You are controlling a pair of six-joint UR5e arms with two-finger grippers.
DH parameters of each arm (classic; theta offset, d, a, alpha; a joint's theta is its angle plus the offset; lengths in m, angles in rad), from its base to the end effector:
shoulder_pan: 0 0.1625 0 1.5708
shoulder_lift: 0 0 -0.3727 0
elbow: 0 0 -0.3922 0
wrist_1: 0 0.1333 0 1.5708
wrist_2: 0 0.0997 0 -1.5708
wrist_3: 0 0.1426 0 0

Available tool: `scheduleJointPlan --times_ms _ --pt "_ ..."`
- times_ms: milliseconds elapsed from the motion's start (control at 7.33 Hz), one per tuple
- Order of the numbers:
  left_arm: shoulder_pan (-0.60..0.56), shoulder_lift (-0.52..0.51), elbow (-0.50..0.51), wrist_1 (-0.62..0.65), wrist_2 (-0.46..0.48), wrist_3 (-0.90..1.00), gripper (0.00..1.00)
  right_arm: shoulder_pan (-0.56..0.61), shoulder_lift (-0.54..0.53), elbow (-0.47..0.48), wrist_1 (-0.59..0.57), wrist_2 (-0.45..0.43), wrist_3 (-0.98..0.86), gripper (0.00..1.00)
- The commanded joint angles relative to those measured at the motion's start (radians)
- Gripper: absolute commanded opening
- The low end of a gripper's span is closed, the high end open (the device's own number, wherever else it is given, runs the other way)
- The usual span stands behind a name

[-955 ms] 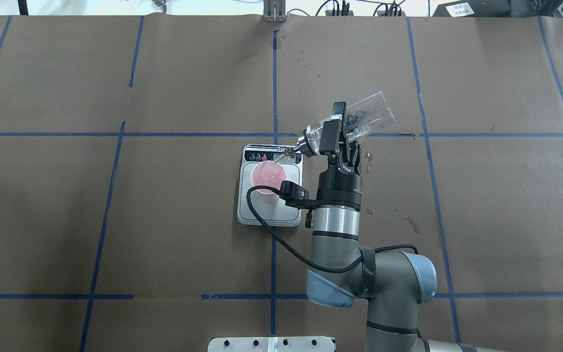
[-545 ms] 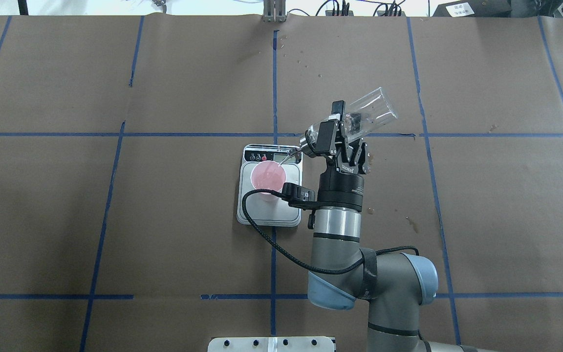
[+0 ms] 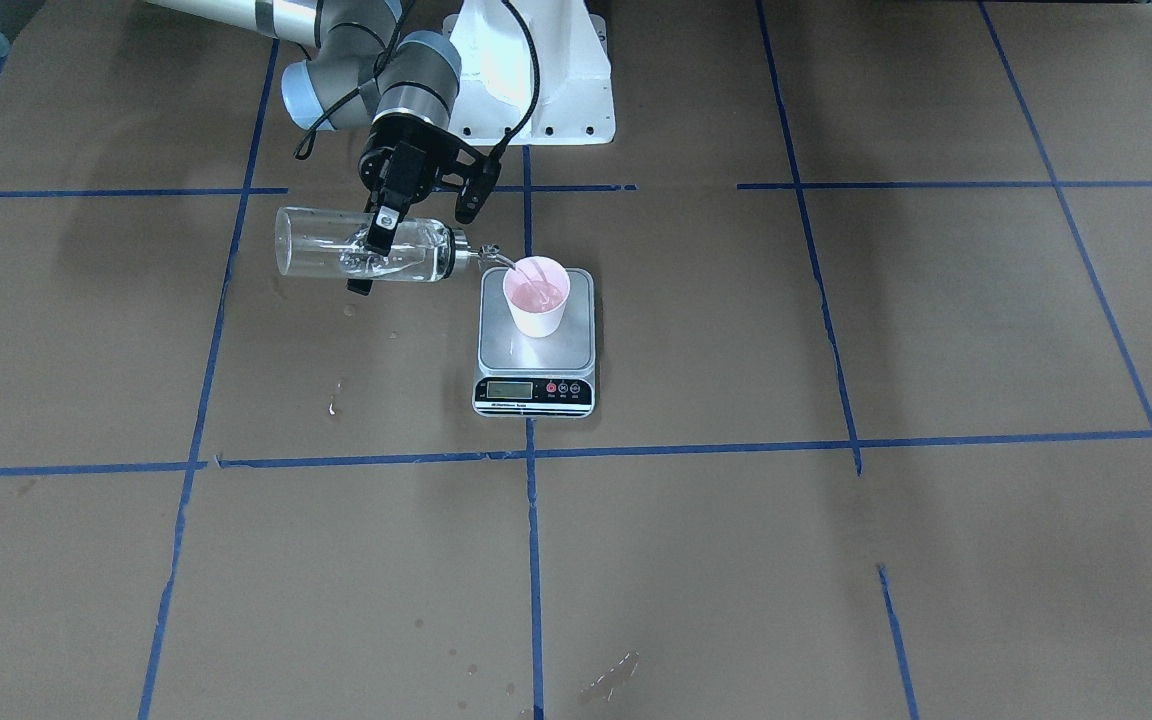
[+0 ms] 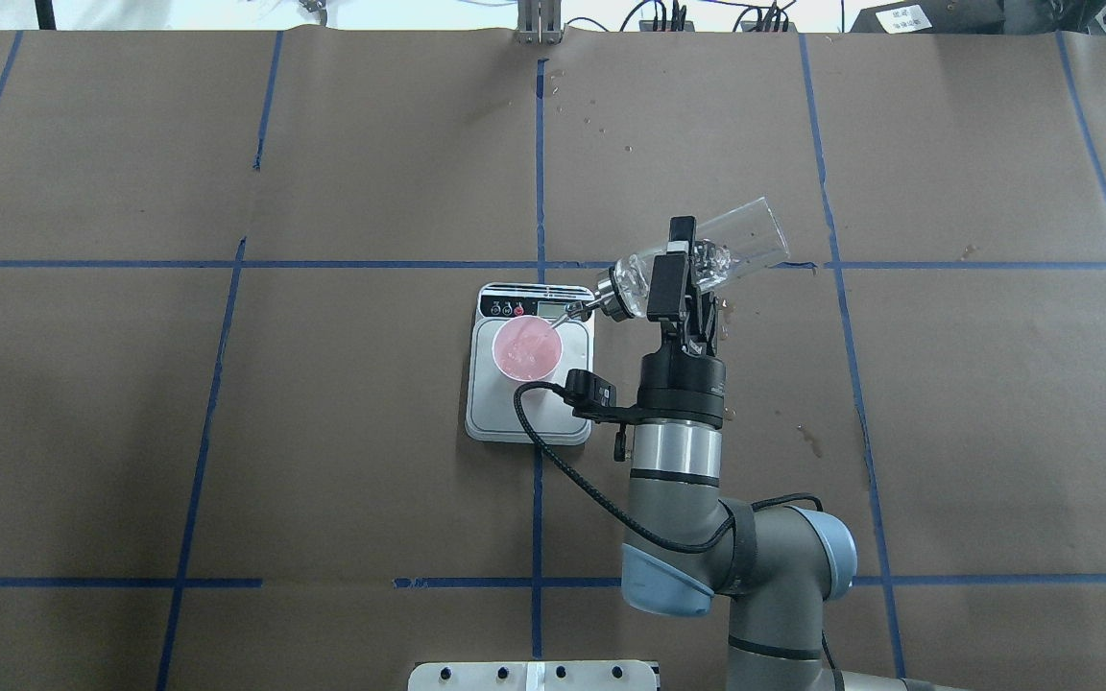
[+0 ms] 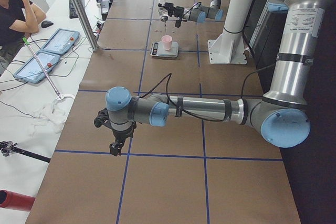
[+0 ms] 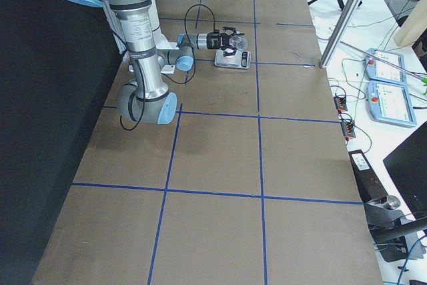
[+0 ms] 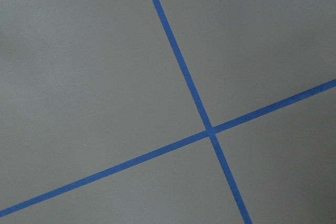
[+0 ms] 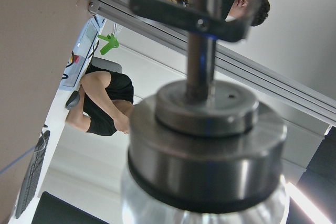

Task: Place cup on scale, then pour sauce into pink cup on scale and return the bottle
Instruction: 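Tilt the bottle spout over the pink cup with the right gripper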

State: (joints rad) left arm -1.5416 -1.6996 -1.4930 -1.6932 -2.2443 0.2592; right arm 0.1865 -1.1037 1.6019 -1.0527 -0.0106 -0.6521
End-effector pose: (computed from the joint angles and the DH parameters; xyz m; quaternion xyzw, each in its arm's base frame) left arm -0.0281 -0.5581 0.6047 0.1190 0.3176 0.1634 0.9264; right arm -0.5026 -0.3756 0.2223 0.5419 0.4574 -0.3415 0.6169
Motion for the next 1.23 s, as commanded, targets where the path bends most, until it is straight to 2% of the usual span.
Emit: scheduleJointPlan --times_ms 0,1091 --pt "0.0 0.0 -0.003 0.001 0.0 -0.002 1.0 -0.001 -0.002 -0.034 0.144 0.041 0.034 0.0" --pt "-0.002 0.0 -0.012 0.001 0.0 -0.002 1.0 -0.019 0.001 -0.05 0.161 0.173 0.572 0.0"
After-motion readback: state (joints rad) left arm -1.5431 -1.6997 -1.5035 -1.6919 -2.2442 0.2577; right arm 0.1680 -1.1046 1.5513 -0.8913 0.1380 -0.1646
